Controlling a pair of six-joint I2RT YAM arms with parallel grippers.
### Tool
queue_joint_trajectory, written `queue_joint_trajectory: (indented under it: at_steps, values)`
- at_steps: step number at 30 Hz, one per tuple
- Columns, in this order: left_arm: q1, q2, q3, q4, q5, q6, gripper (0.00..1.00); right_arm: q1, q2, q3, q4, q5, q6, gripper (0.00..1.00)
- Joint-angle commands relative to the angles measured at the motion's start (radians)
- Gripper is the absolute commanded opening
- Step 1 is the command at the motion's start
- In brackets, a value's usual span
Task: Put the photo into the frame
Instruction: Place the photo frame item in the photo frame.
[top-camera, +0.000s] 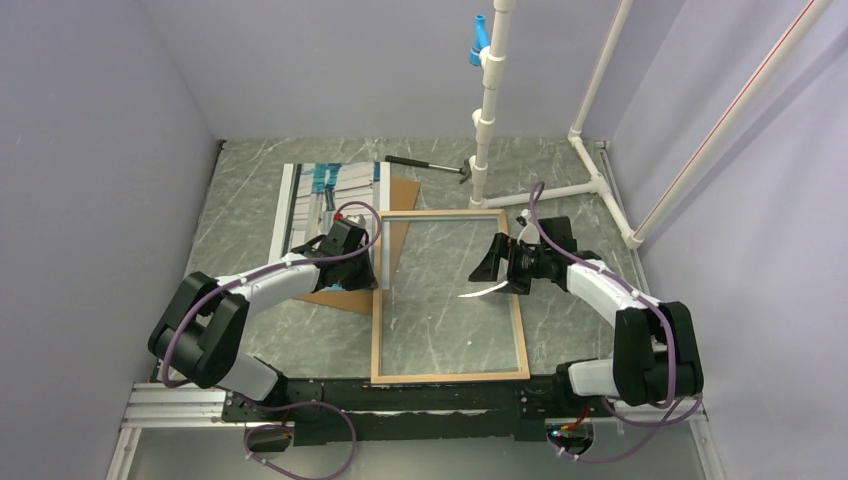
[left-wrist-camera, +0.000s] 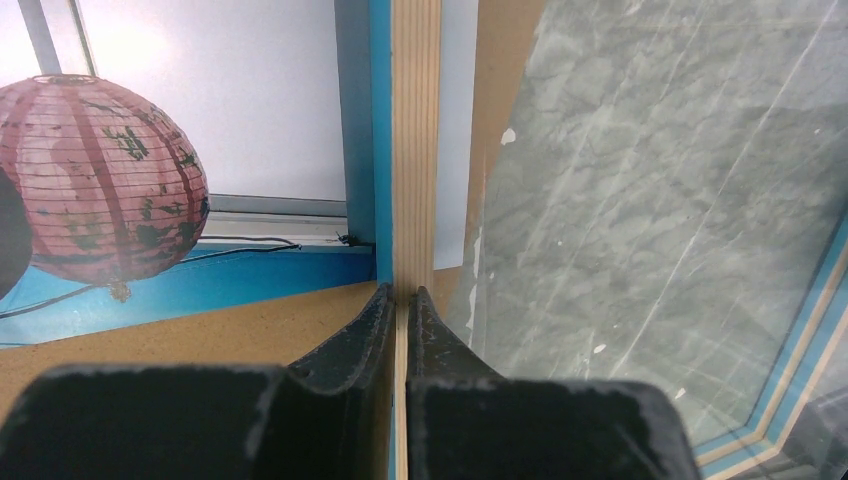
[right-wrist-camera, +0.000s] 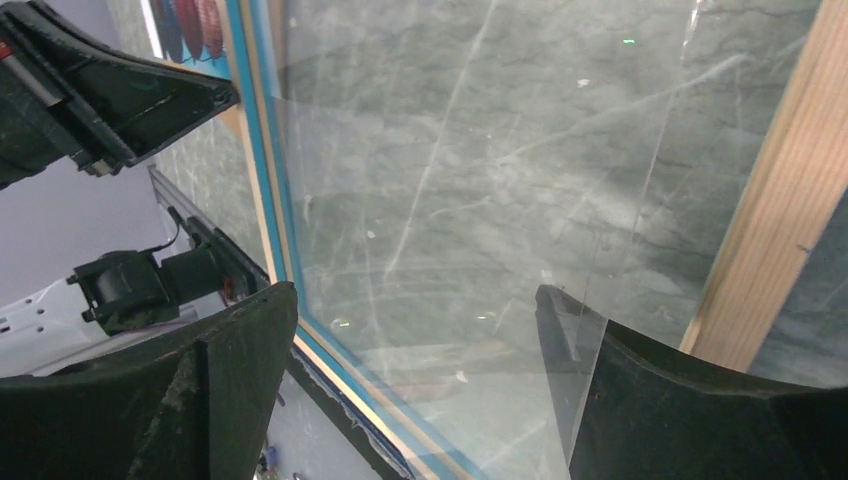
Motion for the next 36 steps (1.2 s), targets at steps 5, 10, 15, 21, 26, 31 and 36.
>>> queue_joint_trajectory:
  at_steps: [5,10,15,21,26,31,36]
  values:
    - [-0.013,0.063,-0.025,-0.04,-0.024,0.02,0.09,0.005,0.033,0.053,0.005,0.066,-0.026,0.95]
    - [-0.012,0.064,-0.027,-0.037,-0.025,0.02,0.09,0.008,0.045,0.053,0.01,0.097,-0.029,0.98]
    - [-0.013,0.07,-0.023,-0.037,-0.023,0.021,0.09,0.017,0.06,0.058,0.002,0.137,-0.035,1.0]
    - [-0.013,0.068,-0.023,-0.047,-0.032,0.023,0.1,0.022,0.055,0.053,-0.012,0.227,-0.043,1.0]
    - [-0.014,0.071,-0.022,-0.044,-0.032,0.023,0.09,0.03,0.033,0.064,-0.011,0.296,-0.055,1.0]
    - [-0.014,0.066,-0.021,-0.05,-0.036,0.023,0.1,0.034,0.01,0.077,-0.068,0.34,-0.064,1.0]
    - [-0.014,0.059,-0.022,-0.054,-0.041,0.021,0.1,0.037,-0.008,0.083,-0.084,0.375,-0.065,1.0]
